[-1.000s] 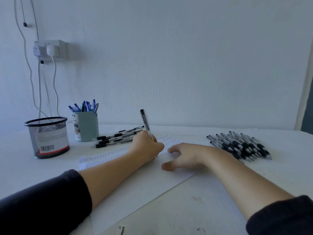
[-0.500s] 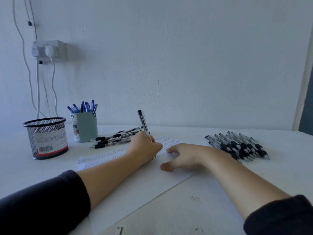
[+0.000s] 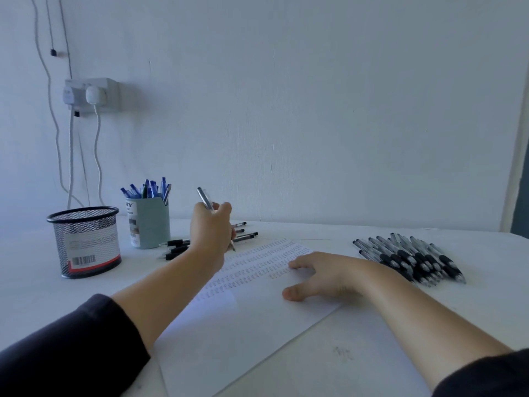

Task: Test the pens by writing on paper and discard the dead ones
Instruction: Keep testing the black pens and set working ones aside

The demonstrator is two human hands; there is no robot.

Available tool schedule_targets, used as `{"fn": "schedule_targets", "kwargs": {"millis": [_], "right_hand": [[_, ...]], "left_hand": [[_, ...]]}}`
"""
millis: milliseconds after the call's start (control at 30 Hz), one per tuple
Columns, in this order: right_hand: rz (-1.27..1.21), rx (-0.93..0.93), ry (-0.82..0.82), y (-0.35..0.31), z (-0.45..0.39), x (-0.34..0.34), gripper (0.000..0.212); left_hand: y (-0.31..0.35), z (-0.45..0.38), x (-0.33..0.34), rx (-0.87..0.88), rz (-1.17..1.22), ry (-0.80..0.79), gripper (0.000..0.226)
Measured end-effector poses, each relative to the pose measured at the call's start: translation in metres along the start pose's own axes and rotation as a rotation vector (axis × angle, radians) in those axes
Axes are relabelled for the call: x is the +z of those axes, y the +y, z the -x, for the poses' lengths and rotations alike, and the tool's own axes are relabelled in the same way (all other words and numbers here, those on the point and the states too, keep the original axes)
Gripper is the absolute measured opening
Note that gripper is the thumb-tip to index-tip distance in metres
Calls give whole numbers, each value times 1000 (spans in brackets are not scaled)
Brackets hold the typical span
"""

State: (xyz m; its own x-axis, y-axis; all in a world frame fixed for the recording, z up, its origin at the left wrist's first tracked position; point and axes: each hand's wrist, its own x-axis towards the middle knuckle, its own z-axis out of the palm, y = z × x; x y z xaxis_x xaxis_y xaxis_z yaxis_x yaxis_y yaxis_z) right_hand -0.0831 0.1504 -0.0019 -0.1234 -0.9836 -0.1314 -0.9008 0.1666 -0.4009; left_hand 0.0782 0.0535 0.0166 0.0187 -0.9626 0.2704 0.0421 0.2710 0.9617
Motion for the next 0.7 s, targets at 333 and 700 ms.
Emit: {"fn": "schedule_targets", "kwargs": {"millis": [333, 700], "right_hand": [[2, 5, -1, -1, 3, -1, 79], [-26, 10, -7, 0, 3, -1, 81]], "left_hand": [[-2, 8, 3, -15, 26, -92, 23], [-2, 12, 6, 18, -91, -113, 23]]}}
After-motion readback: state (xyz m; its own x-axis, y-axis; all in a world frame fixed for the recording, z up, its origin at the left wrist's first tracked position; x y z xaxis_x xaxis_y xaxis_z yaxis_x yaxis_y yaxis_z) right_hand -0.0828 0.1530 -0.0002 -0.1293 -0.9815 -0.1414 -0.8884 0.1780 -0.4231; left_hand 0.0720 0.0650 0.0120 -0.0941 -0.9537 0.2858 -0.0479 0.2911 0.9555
